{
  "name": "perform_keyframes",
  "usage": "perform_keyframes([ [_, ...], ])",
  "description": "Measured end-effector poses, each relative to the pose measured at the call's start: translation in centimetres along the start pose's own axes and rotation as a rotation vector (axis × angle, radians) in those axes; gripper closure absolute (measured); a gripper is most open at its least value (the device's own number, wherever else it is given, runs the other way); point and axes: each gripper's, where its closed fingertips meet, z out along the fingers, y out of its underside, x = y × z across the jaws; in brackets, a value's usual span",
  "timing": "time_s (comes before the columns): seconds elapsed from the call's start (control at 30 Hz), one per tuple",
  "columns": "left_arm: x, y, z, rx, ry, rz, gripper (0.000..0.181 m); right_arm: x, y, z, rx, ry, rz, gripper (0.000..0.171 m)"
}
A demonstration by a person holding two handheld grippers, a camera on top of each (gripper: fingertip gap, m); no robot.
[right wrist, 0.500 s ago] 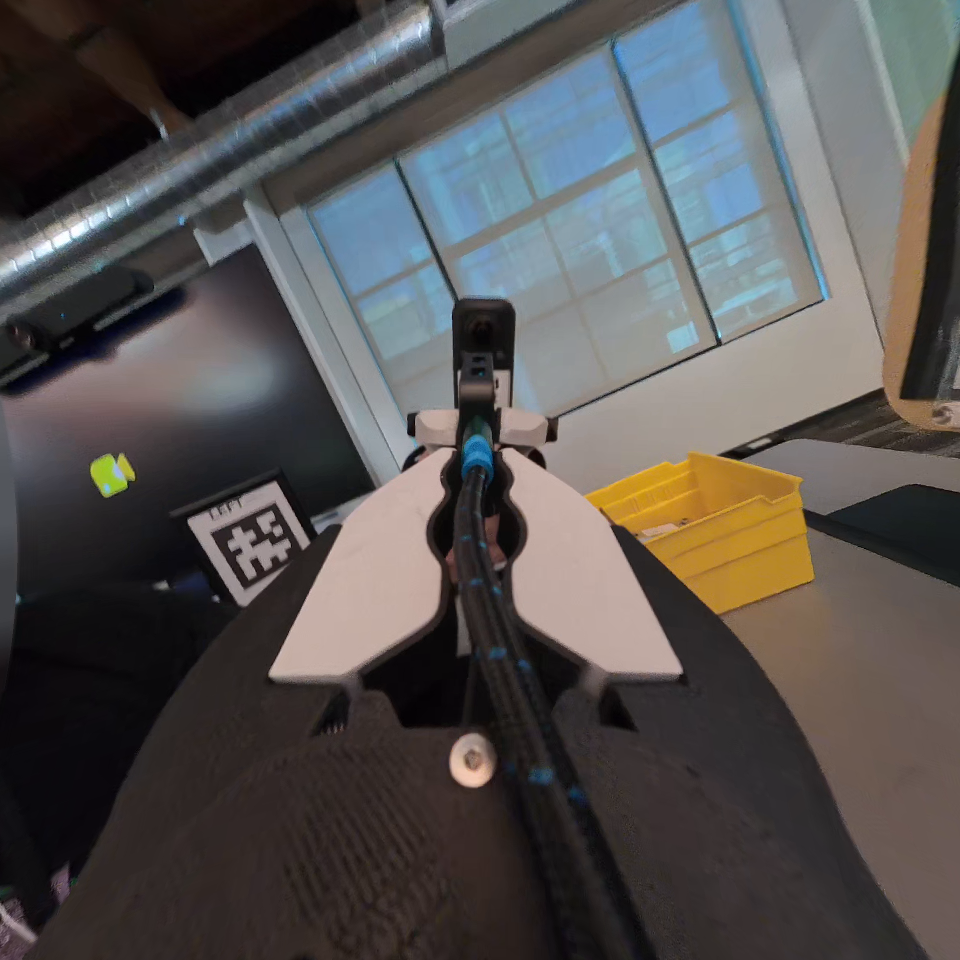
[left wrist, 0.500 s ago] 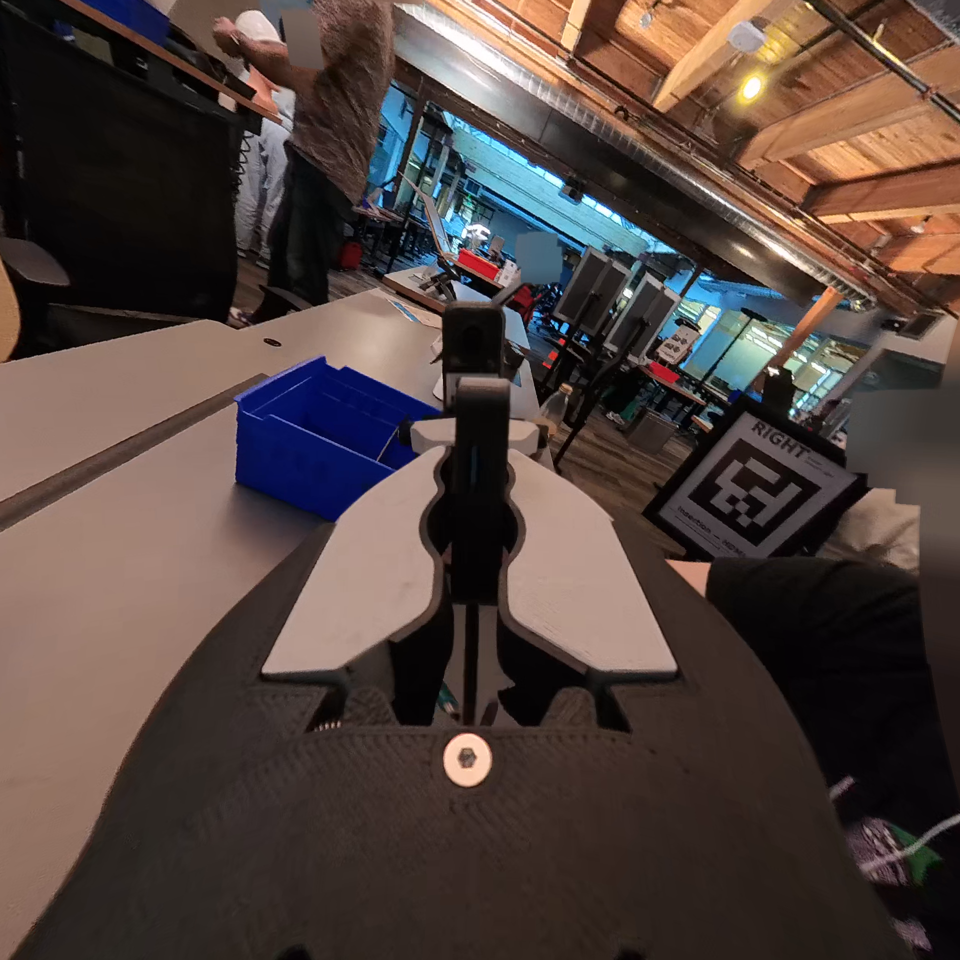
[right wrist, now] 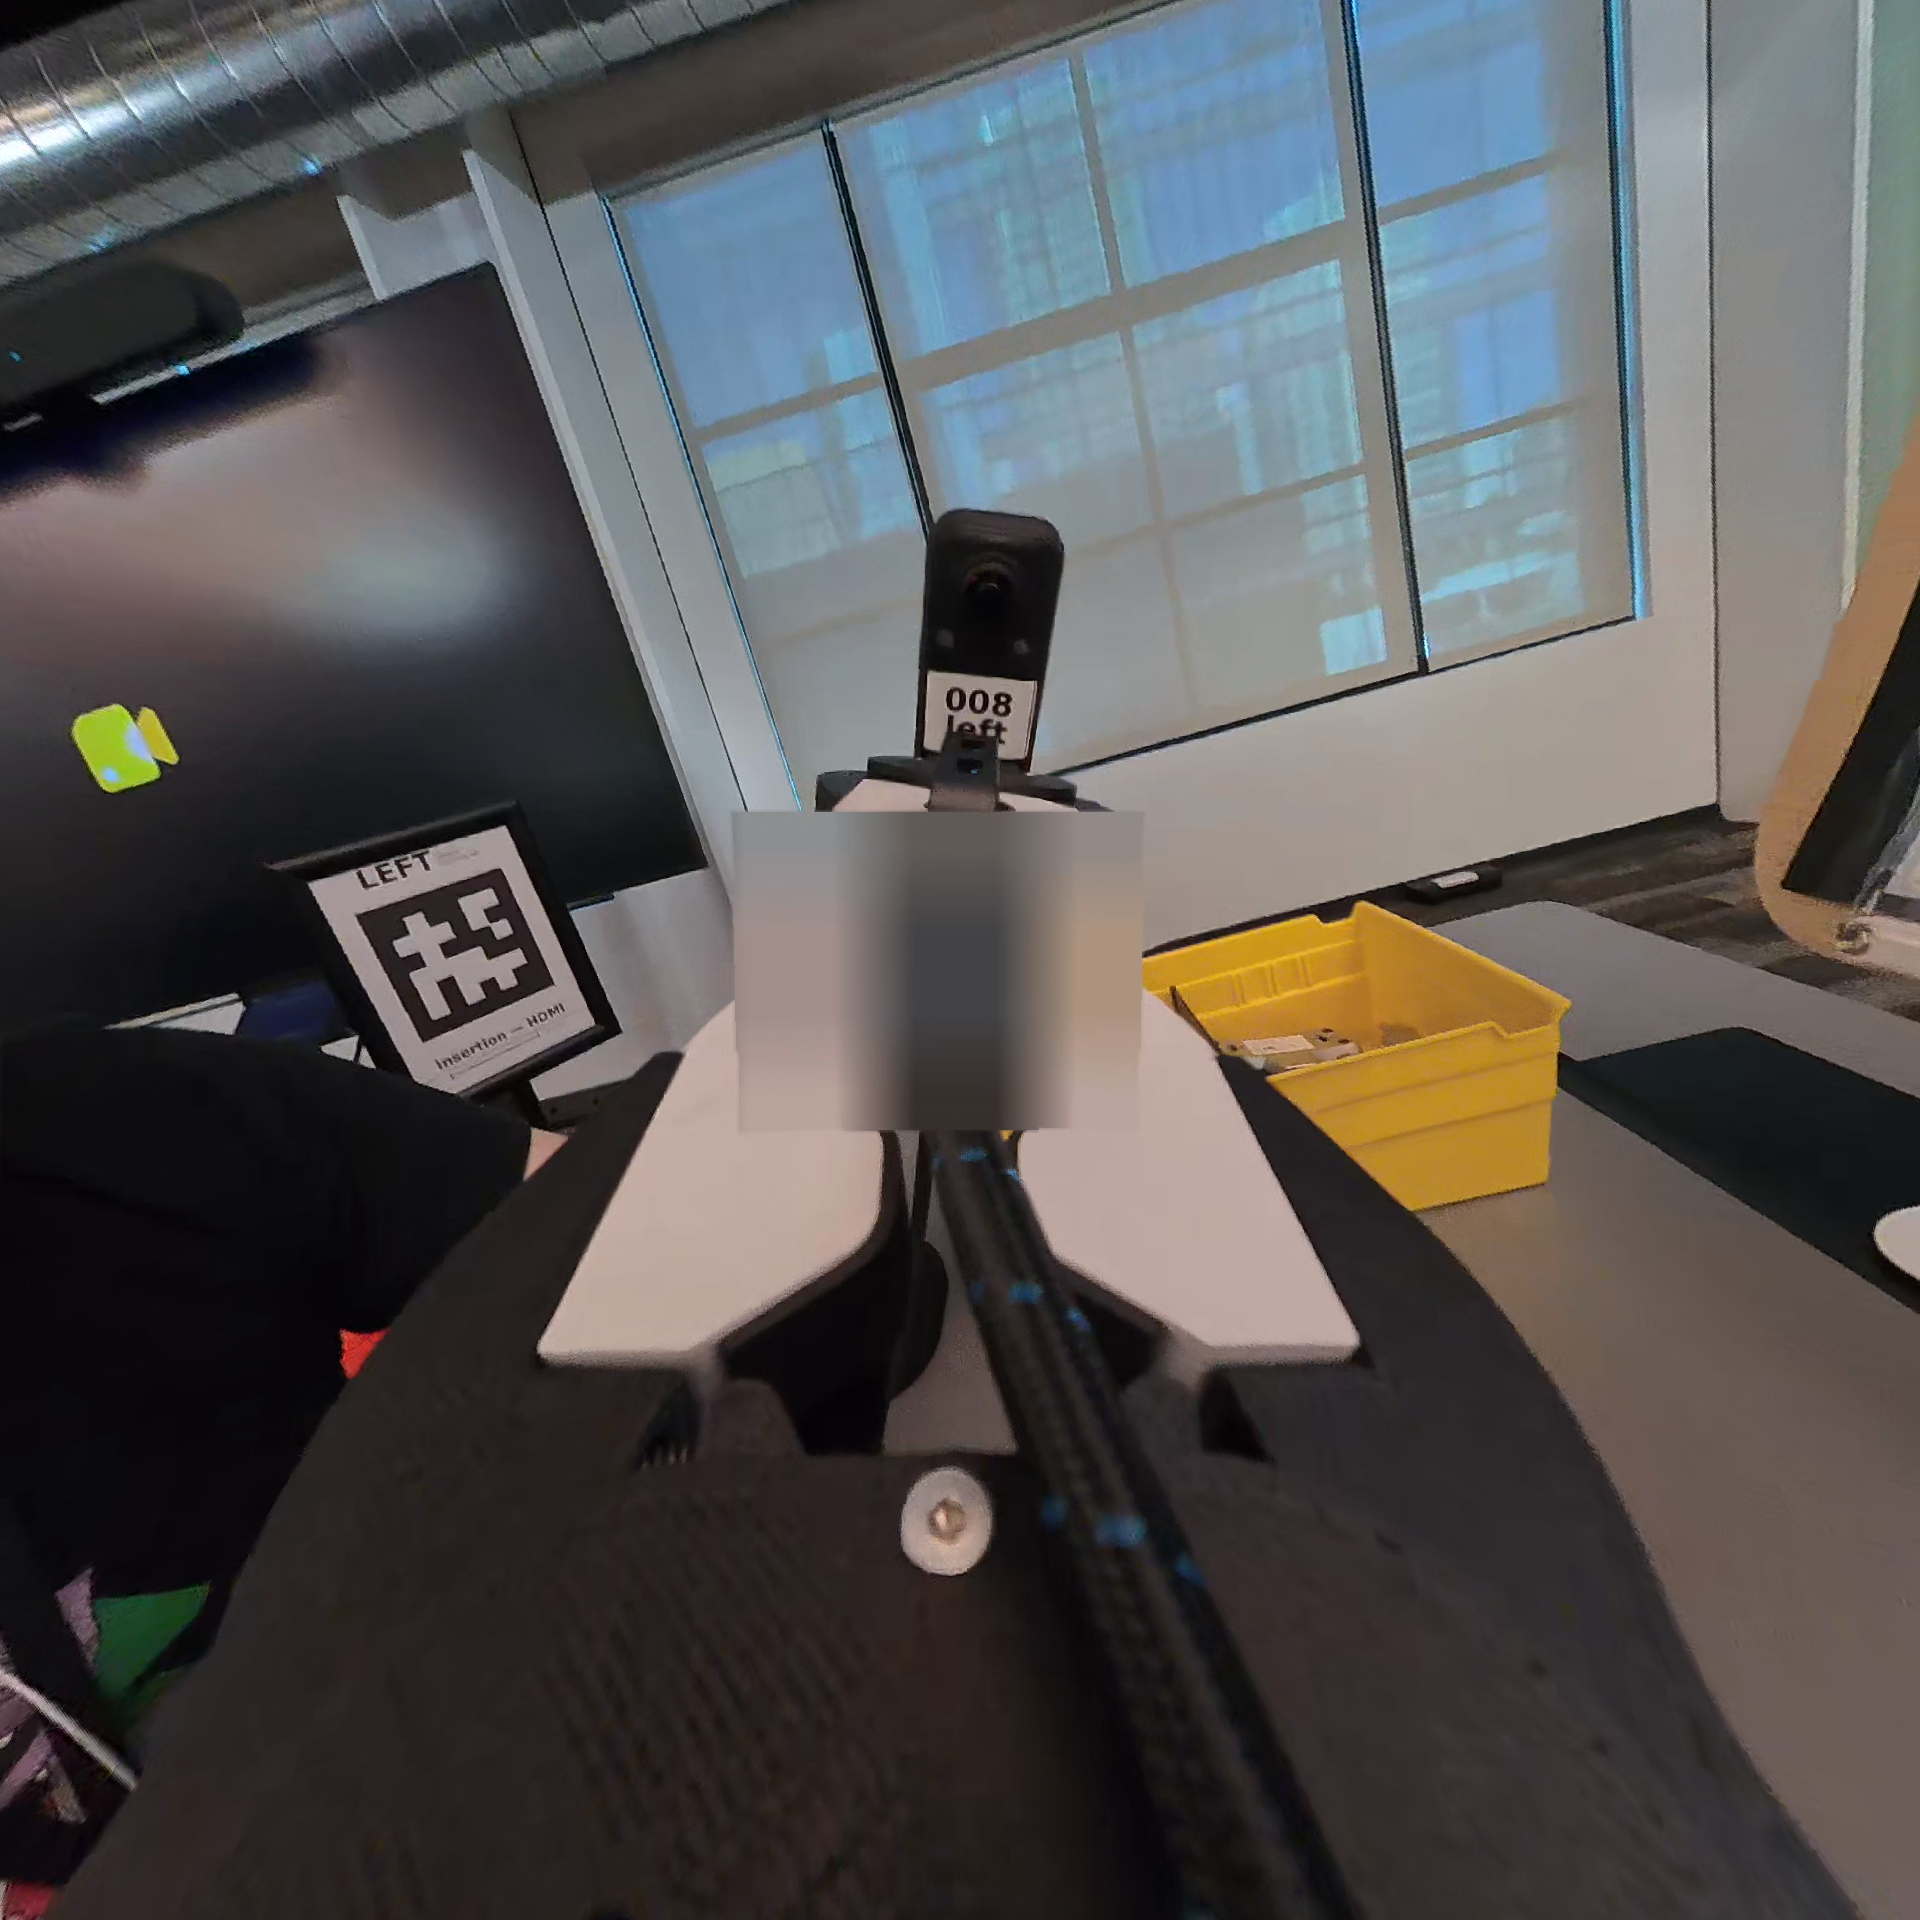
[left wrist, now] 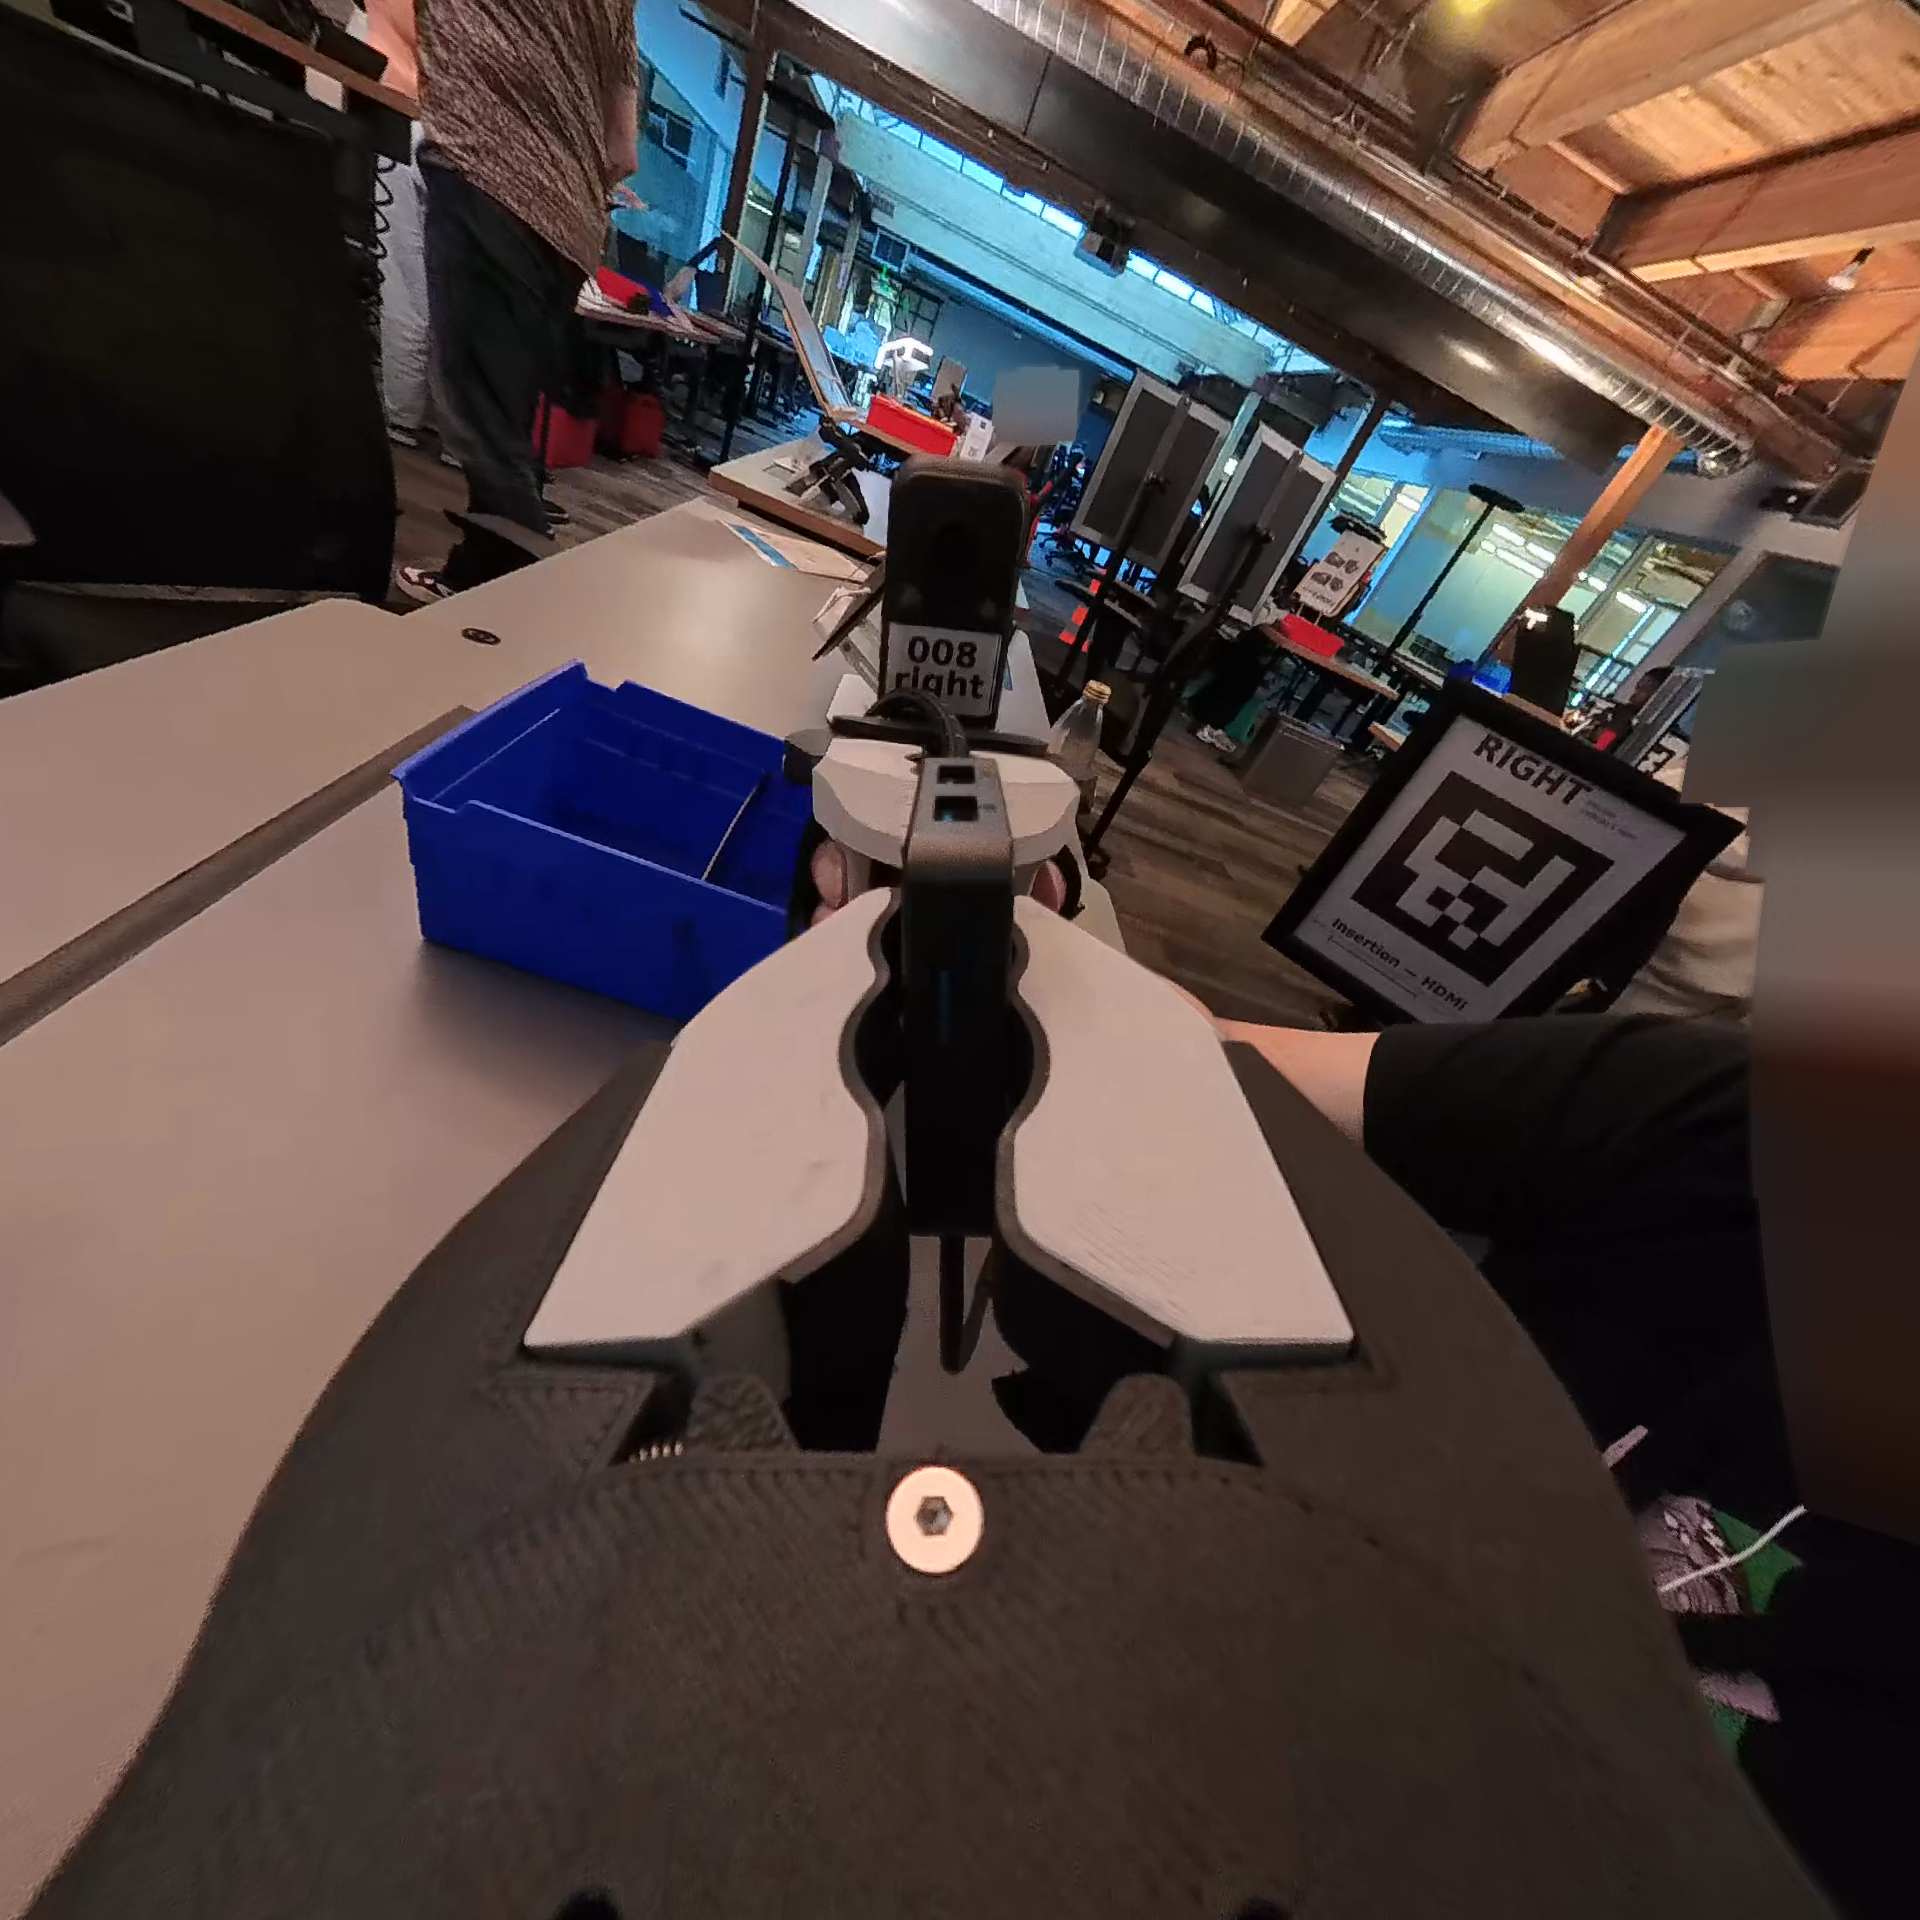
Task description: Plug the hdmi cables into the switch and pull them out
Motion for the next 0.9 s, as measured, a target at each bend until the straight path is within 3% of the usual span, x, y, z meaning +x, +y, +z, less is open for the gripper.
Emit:
perform_keyframes([
  [0.03, 0.1, 0.1, 0.0, -0.01, -0.003, 0.012, 0.168, -0.1, 0.1, 0.0, -0.015, -0.007, 0.008, 0.159],
  [0.2, 0.2, 1.4, 0.0, -0.122, -0.046, 0.097, 0.168, -0.4, 1.0, -0.2, -0.102, -0.038, -0.014, 0.159],
  [0.47, 0.2, 1.8, 0.1, -0.153, -0.039, 0.069, 0.168, -0.2, 1.4, -0.5, -0.155, -0.027, 0.008, 0.159],
  [0.9, -0.5, 1.7, 0.1, -0.109, -0.018, 0.021, 0.169, 0.4, 1.5, -0.2, -0.069, -0.005, 0.022, 0.159],
])
